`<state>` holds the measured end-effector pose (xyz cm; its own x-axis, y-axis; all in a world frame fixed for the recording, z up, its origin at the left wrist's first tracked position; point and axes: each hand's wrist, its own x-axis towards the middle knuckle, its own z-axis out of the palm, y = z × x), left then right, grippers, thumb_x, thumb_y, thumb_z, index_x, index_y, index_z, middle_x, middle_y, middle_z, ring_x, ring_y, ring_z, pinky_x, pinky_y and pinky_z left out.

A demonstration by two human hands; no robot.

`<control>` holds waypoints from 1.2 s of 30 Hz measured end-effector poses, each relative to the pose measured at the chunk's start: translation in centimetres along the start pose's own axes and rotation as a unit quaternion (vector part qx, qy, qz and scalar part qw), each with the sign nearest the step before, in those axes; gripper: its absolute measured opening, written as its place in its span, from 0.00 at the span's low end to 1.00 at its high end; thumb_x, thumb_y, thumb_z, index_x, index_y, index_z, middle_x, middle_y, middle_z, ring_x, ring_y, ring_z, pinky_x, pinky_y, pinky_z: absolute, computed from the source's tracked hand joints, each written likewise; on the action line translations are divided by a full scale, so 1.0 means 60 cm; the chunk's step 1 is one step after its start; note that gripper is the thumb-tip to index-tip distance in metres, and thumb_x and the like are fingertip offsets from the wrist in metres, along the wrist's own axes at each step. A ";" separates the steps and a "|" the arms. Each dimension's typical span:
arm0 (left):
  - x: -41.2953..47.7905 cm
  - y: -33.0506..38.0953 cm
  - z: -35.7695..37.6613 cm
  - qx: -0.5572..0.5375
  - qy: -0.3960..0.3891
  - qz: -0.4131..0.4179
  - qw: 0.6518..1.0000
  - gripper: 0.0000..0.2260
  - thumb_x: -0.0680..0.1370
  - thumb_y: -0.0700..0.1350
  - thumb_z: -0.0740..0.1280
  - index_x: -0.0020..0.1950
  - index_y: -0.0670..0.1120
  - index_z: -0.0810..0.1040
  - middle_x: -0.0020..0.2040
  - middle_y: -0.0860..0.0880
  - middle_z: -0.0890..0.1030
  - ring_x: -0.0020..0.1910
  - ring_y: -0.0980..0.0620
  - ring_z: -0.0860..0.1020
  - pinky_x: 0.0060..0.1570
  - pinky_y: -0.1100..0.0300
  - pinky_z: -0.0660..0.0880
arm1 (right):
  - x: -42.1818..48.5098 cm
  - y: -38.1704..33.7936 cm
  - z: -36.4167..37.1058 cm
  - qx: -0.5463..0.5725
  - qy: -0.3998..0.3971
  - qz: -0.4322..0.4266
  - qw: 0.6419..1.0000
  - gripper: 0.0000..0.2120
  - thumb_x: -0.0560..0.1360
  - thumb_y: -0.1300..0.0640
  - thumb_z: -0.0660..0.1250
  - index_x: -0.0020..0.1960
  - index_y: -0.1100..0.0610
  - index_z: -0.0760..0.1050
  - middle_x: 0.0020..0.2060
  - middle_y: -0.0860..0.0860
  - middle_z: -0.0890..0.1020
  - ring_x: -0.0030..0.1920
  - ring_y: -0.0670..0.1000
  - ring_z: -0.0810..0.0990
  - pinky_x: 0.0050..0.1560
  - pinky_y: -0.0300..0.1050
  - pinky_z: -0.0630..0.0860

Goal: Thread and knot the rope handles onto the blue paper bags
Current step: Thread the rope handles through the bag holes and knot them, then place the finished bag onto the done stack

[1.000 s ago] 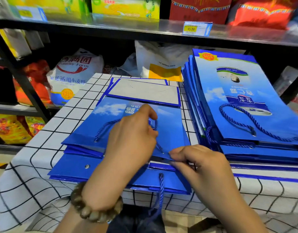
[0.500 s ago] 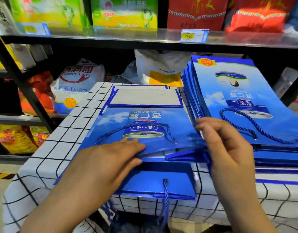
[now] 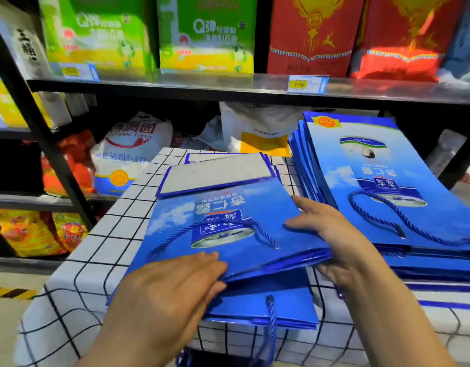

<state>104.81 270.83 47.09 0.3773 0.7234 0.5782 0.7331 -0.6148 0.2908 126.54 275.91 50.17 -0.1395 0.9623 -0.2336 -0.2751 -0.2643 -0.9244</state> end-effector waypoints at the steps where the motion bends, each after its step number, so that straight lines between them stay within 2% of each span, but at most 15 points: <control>1: 0.005 -0.003 -0.006 -0.030 -0.011 -0.003 0.999 0.17 0.78 0.61 0.54 0.48 0.55 0.80 0.47 0.62 0.83 0.49 0.64 0.77 0.49 0.72 0.70 | 0.002 -0.001 -0.002 -0.001 -0.013 -0.020 1.000 0.22 0.72 0.74 0.56 0.62 0.60 0.72 0.46 0.54 0.84 0.35 0.54 0.83 0.30 0.43 0.79; 3: 0.026 -0.017 -0.022 -0.110 0.020 -0.104 0.988 0.18 0.73 0.67 0.55 0.48 0.60 0.79 0.51 0.65 0.80 0.54 0.69 0.74 0.53 0.75 0.66 | -0.003 -0.012 -0.001 -0.014 -0.031 -0.067 0.997 0.26 0.72 0.77 0.54 0.63 0.55 0.71 0.51 0.49 0.83 0.40 0.53 0.84 0.34 0.44 0.81; 5: 0.044 -0.055 -0.026 -0.115 0.079 -0.204 0.969 0.14 0.69 0.64 0.58 0.45 0.61 0.80 0.59 0.59 0.77 0.60 0.65 0.70 0.57 0.71 0.62 | -0.015 -0.023 -0.007 -0.038 -0.034 -0.119 0.992 0.28 0.72 0.78 0.53 0.60 0.50 0.71 0.42 0.41 0.85 0.37 0.44 0.84 0.30 0.38 0.79; 6: 0.056 -0.071 -0.026 -0.107 0.077 -0.246 0.960 0.15 0.68 0.62 0.61 0.50 0.61 0.78 0.63 0.54 0.74 0.64 0.59 0.69 0.59 0.66 0.62 | -0.025 -0.033 -0.008 -0.050 -0.033 -0.145 0.988 0.28 0.72 0.78 0.52 0.58 0.48 0.71 0.37 0.38 0.84 0.34 0.40 0.82 0.29 0.35 0.77; 8: 0.091 -0.082 -0.025 -0.193 0.053 -0.299 0.933 0.23 0.69 0.57 0.69 0.63 0.56 0.73 0.67 0.51 0.72 0.65 0.54 0.69 0.63 0.60 0.63 | -0.040 -0.053 -0.020 -0.065 -0.027 -0.184 0.980 0.30 0.71 0.78 0.53 0.60 0.48 0.72 0.40 0.40 0.84 0.36 0.41 0.83 0.31 0.35 0.78; 11: 0.148 -0.048 -0.020 -0.379 0.051 -0.263 0.886 0.27 0.72 0.37 0.69 0.67 0.55 0.67 0.65 0.57 0.71 0.62 0.59 0.71 0.61 0.61 0.67 | -0.058 -0.087 -0.051 -0.076 -0.005 -0.241 0.967 0.33 0.66 0.77 0.56 0.63 0.48 0.72 0.48 0.47 0.84 0.42 0.48 0.84 0.36 0.39 0.80; 15: 0.241 0.014 -0.002 -0.378 0.053 -0.130 0.915 0.26 0.70 0.31 0.70 0.63 0.50 0.69 0.59 0.58 0.73 0.57 0.66 0.73 0.59 0.70 0.68 | -0.077 -0.152 -0.116 -0.127 0.080 -0.289 0.946 0.26 0.60 0.72 0.65 0.50 0.46 0.80 0.43 0.41 0.84 0.41 0.42 0.83 0.37 0.34 0.78; 18: 0.306 0.060 0.045 -0.329 0.012 -0.075 0.941 0.24 0.71 0.34 0.70 0.65 0.43 0.70 0.59 0.53 0.74 0.58 0.60 0.72 0.55 0.74 0.66 | -0.084 -0.182 -0.188 -0.219 0.210 -0.279 0.911 0.29 0.52 0.58 0.74 0.54 0.50 0.78 0.40 0.39 0.84 0.39 0.39 0.82 0.37 0.33 0.78; 20: 0.336 0.080 0.094 -0.287 -0.014 -0.067 0.956 0.23 0.72 0.39 0.71 0.66 0.44 0.70 0.63 0.50 0.75 0.61 0.55 0.73 0.55 0.71 0.65 | -0.086 -0.193 -0.227 -0.245 0.242 -0.250 0.905 0.24 0.61 0.61 0.75 0.55 0.52 0.75 0.42 0.43 0.84 0.33 0.37 0.81 0.35 0.31 0.78; 22: 0.354 0.091 0.140 -0.253 -0.043 -0.079 0.963 0.24 0.72 0.43 0.70 0.67 0.46 0.70 0.66 0.50 0.74 0.64 0.52 0.72 0.60 0.66 0.65 | -0.086 -0.191 -0.257 -0.266 0.275 -0.209 0.900 0.21 0.70 0.73 0.64 0.56 0.53 0.71 0.40 0.47 0.81 0.25 0.36 0.78 0.28 0.28 0.74; 26: 0.349 0.104 0.205 -0.169 -0.131 -0.091 0.973 0.22 0.75 0.49 0.68 0.68 0.48 0.70 0.67 0.50 0.73 0.65 0.50 0.71 0.62 0.60 0.67 | -0.075 -0.169 -0.317 -0.359 0.290 -0.098 0.882 0.19 0.71 0.77 0.60 0.57 0.62 0.73 0.33 0.47 0.83 0.25 0.39 0.78 0.26 0.31 0.74; 28: 0.342 0.102 0.219 -0.125 -0.172 -0.092 0.973 0.20 0.76 0.52 0.66 0.67 0.50 0.71 0.66 0.50 0.74 0.64 0.49 0.72 0.60 0.58 0.68 | -0.068 -0.159 -0.338 -0.448 0.294 -0.056 0.842 0.16 0.71 0.75 0.63 0.57 0.65 0.75 0.31 0.47 0.82 0.30 0.43 0.79 0.30 0.35 0.72; 30: 0.338 0.102 0.218 -0.061 -0.214 -0.081 0.972 0.18 0.76 0.54 0.64 0.65 0.51 0.72 0.64 0.49 0.75 0.62 0.47 0.73 0.58 0.55 0.71 | -0.058 -0.157 -0.346 -0.565 0.313 -0.031 0.763 0.16 0.70 0.68 0.69 0.57 0.66 0.76 0.40 0.56 0.80 0.40 0.53 0.78 0.39 0.43 0.69; 33: 0.349 0.111 0.197 0.047 -0.155 -0.048 0.986 0.14 0.77 0.55 0.61 0.57 0.51 0.78 0.56 0.47 0.79 0.56 0.44 0.76 0.49 0.55 0.72 | -0.039 -0.167 -0.341 -0.661 0.347 -0.073 0.661 0.24 0.64 0.65 0.74 0.59 0.63 0.76 0.53 0.64 0.77 0.53 0.60 0.75 0.51 0.48 0.69; 36: 0.382 0.130 0.203 -0.001 -0.081 -0.021 0.996 0.13 0.78 0.50 0.59 0.58 0.50 0.77 0.57 0.46 0.77 0.57 0.44 0.74 0.51 0.54 0.71 | -0.007 -0.172 -0.313 -0.681 0.309 -0.113 0.653 0.22 0.70 0.59 0.70 0.64 0.57 0.73 0.61 0.59 0.76 0.61 0.57 0.73 0.54 0.43 0.65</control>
<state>126.08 286.44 53.31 0.4327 0.7902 0.4340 0.7496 -0.5827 0.3138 147.27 279.45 54.12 0.2854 0.9200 0.2684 0.9395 -0.2133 -0.2680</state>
